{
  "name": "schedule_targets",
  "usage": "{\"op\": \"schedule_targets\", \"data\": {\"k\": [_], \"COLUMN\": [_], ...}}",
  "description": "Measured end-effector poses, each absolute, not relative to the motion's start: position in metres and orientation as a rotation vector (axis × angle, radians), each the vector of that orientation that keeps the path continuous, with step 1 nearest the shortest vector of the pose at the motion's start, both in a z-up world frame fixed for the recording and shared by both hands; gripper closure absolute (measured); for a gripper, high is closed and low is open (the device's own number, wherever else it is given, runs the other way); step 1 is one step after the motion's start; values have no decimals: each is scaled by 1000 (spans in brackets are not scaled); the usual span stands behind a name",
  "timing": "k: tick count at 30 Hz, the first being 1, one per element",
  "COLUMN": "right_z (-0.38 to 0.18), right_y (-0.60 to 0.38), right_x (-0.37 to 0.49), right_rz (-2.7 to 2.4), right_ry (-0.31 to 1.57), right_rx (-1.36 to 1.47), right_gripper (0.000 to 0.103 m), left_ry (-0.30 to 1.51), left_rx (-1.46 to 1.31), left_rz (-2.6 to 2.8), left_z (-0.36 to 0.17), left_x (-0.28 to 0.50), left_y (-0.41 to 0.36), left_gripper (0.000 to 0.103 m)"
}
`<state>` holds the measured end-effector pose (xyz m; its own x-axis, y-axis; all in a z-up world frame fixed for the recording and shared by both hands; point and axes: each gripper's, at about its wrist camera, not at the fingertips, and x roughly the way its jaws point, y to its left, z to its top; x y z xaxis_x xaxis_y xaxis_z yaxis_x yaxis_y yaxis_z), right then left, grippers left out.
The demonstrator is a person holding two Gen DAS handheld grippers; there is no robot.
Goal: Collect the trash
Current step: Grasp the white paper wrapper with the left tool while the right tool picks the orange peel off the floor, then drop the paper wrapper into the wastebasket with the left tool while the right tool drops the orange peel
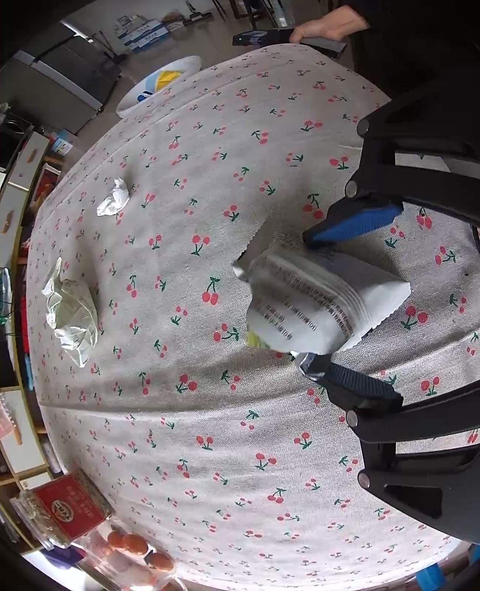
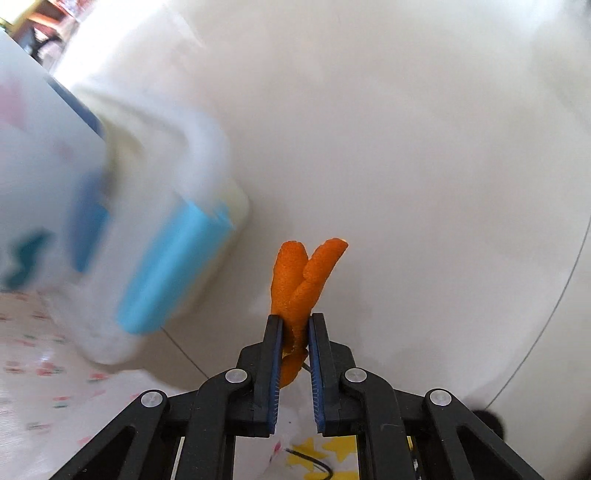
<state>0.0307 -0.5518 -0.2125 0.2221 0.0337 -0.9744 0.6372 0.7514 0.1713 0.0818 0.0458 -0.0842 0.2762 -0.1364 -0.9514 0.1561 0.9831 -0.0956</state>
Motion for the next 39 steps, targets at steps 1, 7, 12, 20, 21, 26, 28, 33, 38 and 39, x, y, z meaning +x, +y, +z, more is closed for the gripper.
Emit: {"op": "schedule_targets", "data": {"k": [1, 7, 12, 20, 21, 26, 28, 33, 38, 39], "right_z": [-199, -115, -51, -1, -1, 13, 13, 6, 5, 4], "right_y": [-552, -543, -533, -484, -476, -454, -452, -461, -480, -485], "right_x": [31, 24, 32, 37, 42, 54, 60, 75, 87, 89], "right_rz": [-447, -381, -313, -173, -156, -105, -93, -72, -82, -86], "right_ry": [1282, 1185, 1085, 984, 973, 929, 910, 933, 950, 950], "right_rx": [614, 528, 445, 314, 287, 192, 183, 232, 248, 258], "right_gripper": [92, 92, 92, 92, 92, 91, 91, 91, 91, 91], "left_ry": [1283, 1271, 1192, 1094, 1089, 1072, 1061, 1025, 999, 994], "left_rx": [-22, -84, -76, -23, -17, -14, -10, 34, 38, 42], "left_rz": [-224, -271, -301, -370, -385, -466, -500, -578, -637, -644], "left_z": [-84, -76, -54, -26, -24, -18, -16, -18, -23, -24], "left_x": [83, 75, 70, 73, 78, 95, 102, 122, 147, 153], "left_y": [47, 42, 27, -26, -36, -94, -121, -192, -248, -258], "left_gripper": [59, 88, 88, 88, 88, 88, 88, 88, 88, 88]}}
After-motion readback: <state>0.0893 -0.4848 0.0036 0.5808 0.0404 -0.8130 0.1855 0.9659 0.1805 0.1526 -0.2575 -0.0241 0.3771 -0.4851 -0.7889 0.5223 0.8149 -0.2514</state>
